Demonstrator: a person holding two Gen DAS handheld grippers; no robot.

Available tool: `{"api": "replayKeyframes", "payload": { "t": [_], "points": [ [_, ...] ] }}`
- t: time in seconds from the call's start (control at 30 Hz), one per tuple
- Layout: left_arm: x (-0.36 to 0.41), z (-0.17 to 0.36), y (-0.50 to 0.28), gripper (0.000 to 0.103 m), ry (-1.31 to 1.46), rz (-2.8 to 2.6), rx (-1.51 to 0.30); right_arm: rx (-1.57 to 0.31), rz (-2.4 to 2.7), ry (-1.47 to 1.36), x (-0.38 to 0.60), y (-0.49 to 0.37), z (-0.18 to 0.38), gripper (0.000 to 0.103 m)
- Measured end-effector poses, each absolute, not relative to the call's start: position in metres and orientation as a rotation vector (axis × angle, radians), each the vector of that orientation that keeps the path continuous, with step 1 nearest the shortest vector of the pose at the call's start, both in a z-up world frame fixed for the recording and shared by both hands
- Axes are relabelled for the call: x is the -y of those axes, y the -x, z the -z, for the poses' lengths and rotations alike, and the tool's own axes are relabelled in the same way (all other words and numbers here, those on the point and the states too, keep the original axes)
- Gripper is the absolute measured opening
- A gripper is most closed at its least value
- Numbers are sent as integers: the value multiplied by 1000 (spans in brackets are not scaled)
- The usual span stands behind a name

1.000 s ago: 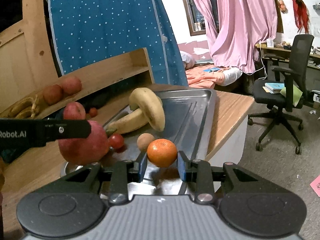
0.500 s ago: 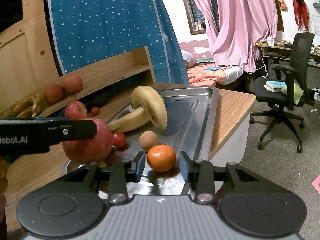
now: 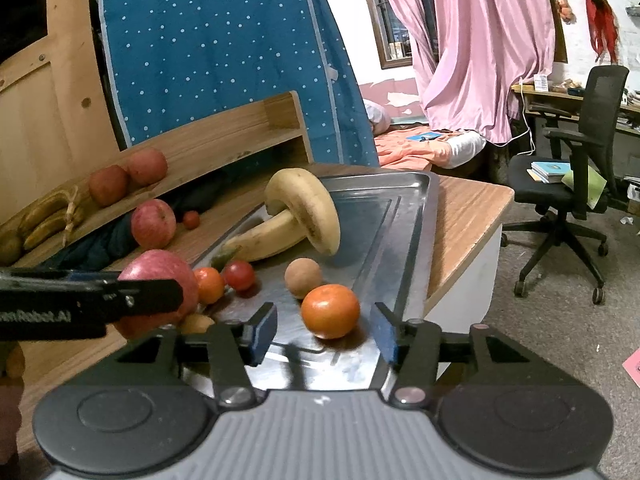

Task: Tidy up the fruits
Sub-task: 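Carry the mandarin and red apple onto the metal tray and open both grippers, then withdraw both grippers from the tray toward the remaining apple and tomato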

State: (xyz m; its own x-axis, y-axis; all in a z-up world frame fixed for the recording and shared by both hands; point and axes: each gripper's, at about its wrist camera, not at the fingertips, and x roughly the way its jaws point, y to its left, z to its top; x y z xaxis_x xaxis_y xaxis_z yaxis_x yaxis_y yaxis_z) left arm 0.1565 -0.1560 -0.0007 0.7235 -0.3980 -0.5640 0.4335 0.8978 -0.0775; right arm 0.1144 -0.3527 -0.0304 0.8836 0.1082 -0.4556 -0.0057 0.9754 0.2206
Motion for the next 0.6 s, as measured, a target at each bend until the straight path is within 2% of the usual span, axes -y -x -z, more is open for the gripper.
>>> {"api": "replayKeyframes", "payload": {
  "t": [0.27, 0.43, 0.6],
  "points": [
    [153, 1, -156, 68, -51, 464, -605, -486, -58, -215, 351, -113, 30, 62],
    [150, 0, -153, 69, -42, 464, -601, -483, -62, -212, 348, -111, 29, 70],
    [143, -5, -149, 76, -26, 458, -583, -474, -59, -204, 345, -107, 25, 80]
  ]
}}
